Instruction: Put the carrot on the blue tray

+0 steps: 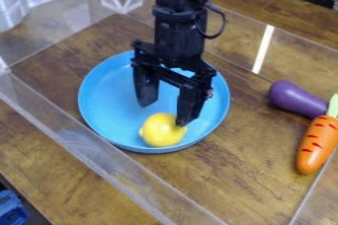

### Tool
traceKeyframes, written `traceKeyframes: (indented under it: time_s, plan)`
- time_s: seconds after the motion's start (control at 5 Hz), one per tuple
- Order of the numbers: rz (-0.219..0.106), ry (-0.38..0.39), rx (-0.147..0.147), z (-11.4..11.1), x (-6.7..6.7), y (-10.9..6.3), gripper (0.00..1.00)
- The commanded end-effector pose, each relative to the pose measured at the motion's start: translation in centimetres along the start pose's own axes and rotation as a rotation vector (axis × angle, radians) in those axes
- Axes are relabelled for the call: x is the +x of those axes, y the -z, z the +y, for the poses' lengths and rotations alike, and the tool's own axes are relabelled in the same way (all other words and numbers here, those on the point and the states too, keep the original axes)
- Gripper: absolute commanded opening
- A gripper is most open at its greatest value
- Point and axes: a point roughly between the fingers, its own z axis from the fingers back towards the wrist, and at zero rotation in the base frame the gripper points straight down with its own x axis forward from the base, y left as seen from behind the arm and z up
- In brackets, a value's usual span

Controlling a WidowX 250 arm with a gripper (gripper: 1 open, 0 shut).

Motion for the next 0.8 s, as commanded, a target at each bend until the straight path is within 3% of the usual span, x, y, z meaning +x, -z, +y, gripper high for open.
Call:
traceKeyframes:
  time_s: [0.0, 0.4, 0.6]
  plan:
    - [-0.045, 0.071, 0.003, 1.0, 0.8, -2.2, 1.00]
    - [-0.046, 0.037, -0.028, 3.6, -0.5, -2.7, 1.00]
    - [-0.038, 0.048, -0.041, 3.4, -0.6, -1.7, 1.00]
